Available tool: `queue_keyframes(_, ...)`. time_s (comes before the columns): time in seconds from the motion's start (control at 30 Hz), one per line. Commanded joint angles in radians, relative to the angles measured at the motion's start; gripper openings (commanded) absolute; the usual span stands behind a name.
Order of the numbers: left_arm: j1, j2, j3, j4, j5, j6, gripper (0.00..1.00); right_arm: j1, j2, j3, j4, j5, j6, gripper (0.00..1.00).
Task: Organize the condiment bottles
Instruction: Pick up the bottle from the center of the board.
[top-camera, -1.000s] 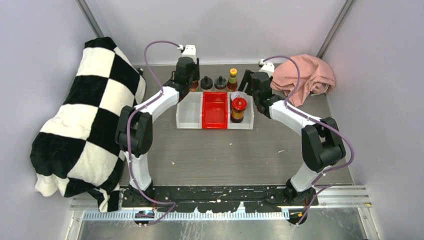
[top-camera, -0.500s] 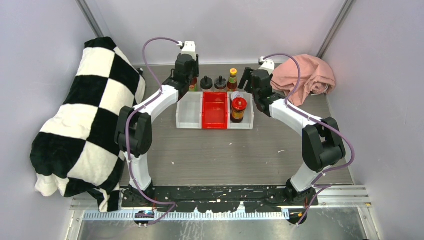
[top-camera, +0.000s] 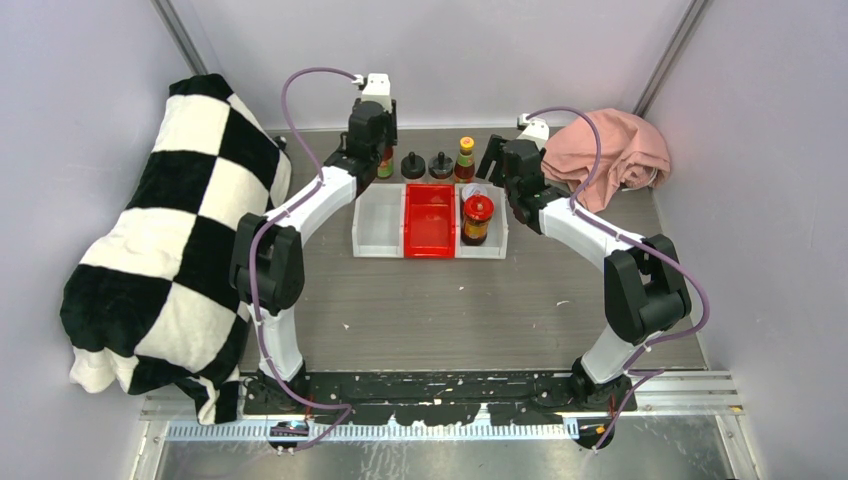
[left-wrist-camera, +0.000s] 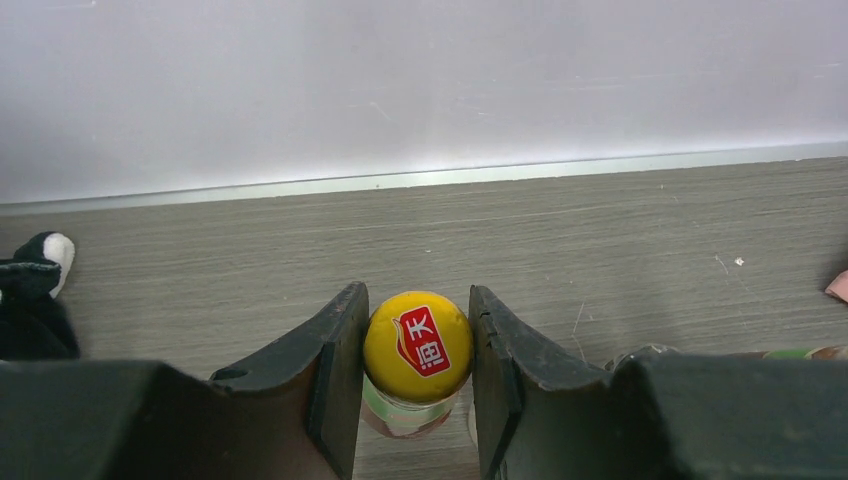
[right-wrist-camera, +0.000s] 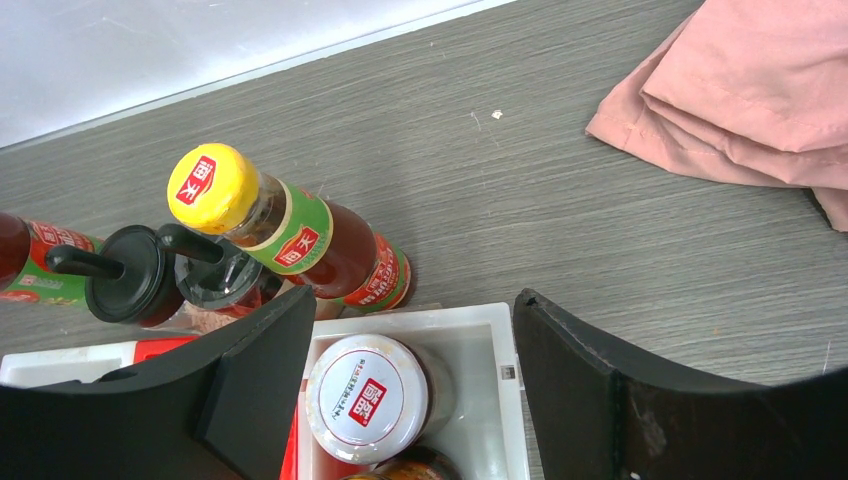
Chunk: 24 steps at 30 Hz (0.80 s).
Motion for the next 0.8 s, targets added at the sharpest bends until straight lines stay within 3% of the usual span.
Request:
queue_keyframes(0.0, -0.003, -0.085, 0.088, 0.171, -0.030, 0.035, 0.00, -0.005, -0.017, 0.040, 0.023, -0.002, -0.012, 0.78)
queue_keyframes(0.77, -0.007, -0.178, 0.107, 0.113, -0.078, 0.036, 0.00, -0.005, -0.076, 0.030, -0.007, 0.001, -0.002, 0.78)
